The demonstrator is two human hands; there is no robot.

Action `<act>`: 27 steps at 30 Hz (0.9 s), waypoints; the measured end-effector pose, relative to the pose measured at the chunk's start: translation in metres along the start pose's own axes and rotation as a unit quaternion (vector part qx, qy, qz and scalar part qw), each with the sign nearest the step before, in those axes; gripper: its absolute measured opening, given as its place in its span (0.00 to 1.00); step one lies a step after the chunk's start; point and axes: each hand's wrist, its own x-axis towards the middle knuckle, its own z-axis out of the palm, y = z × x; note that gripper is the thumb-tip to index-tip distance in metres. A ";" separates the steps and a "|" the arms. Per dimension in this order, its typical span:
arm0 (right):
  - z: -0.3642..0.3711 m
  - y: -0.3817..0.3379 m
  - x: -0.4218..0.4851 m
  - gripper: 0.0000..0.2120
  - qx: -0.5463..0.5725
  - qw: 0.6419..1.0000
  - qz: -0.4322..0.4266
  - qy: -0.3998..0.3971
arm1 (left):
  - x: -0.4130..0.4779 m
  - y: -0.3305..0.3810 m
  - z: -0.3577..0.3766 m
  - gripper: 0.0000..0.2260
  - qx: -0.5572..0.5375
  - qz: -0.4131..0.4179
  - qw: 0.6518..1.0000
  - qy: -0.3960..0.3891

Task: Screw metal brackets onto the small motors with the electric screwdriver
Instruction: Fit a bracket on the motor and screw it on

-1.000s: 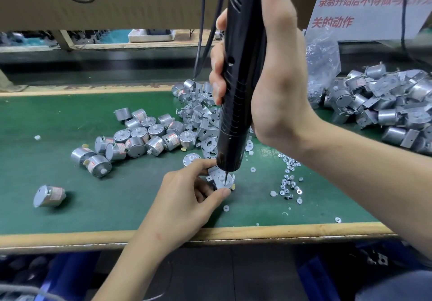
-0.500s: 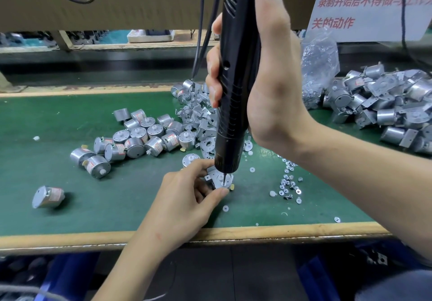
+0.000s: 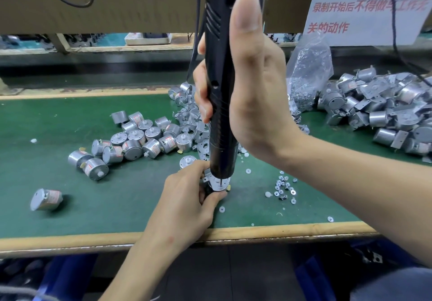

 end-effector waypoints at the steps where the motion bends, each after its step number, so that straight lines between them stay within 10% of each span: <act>1: 0.001 0.000 0.001 0.25 -0.002 1.000 -0.001 0.001 | 0.000 0.000 0.000 0.24 0.002 0.000 1.000 0.001; 27: -0.067 -0.006 0.004 0.24 -0.029 0.994 0.100 -0.028 | -0.001 -0.002 0.002 0.18 0.019 0.008 1.000 0.012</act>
